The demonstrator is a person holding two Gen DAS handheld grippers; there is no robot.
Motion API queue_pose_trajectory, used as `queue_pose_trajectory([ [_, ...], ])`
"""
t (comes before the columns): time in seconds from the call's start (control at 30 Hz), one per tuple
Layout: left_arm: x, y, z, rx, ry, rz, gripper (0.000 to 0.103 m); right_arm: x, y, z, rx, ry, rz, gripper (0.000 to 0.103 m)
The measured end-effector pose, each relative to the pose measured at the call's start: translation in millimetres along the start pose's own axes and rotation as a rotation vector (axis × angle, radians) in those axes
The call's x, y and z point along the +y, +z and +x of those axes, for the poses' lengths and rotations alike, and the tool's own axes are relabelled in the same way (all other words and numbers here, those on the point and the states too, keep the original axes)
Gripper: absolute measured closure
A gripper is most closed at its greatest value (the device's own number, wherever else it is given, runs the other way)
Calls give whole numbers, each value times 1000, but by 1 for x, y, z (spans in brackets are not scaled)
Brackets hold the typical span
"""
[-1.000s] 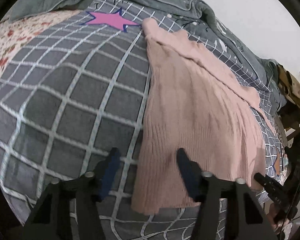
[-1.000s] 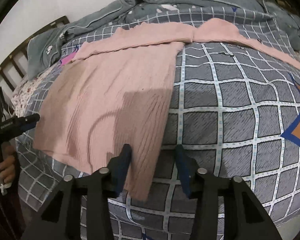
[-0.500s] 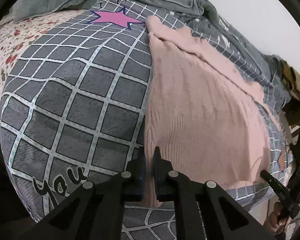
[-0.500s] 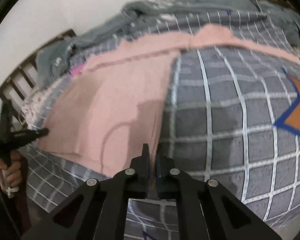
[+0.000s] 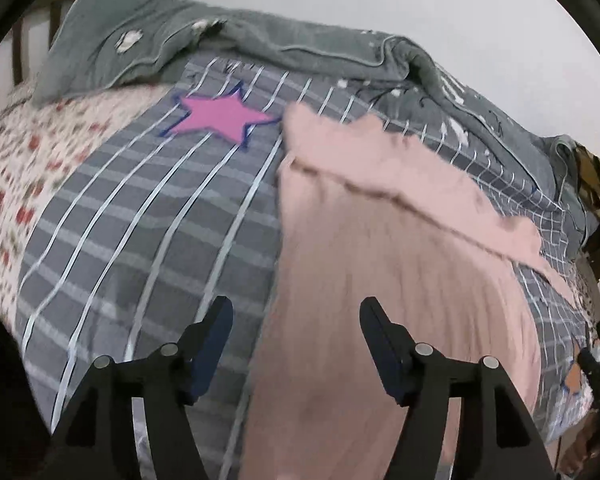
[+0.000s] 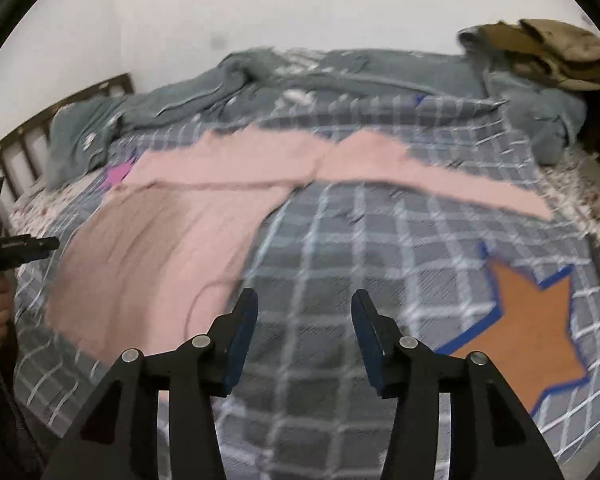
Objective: Fold small clothes
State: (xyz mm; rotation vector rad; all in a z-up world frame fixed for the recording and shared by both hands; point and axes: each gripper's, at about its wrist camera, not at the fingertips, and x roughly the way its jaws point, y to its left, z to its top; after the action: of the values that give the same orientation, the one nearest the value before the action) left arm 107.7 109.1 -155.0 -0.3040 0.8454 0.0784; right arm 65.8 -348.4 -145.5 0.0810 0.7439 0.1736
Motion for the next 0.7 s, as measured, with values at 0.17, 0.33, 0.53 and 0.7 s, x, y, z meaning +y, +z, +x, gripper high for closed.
queue_pose_trajectory([
  [0.17,-26,20,27,-23,-11,20,39,-43,29,14,-30,-55,73,55],
  [0.33,-49,29,56,-28,30,70,39,-86,53,35,-45,-120,142,54],
  [0.53,-60,35,77,-45,100,140,39,-133,63,61,-35,-171,264,46],
  [0.7,-67,39,93,-43,126,177,39,-160,60,85,-2,-193,328,44],
])
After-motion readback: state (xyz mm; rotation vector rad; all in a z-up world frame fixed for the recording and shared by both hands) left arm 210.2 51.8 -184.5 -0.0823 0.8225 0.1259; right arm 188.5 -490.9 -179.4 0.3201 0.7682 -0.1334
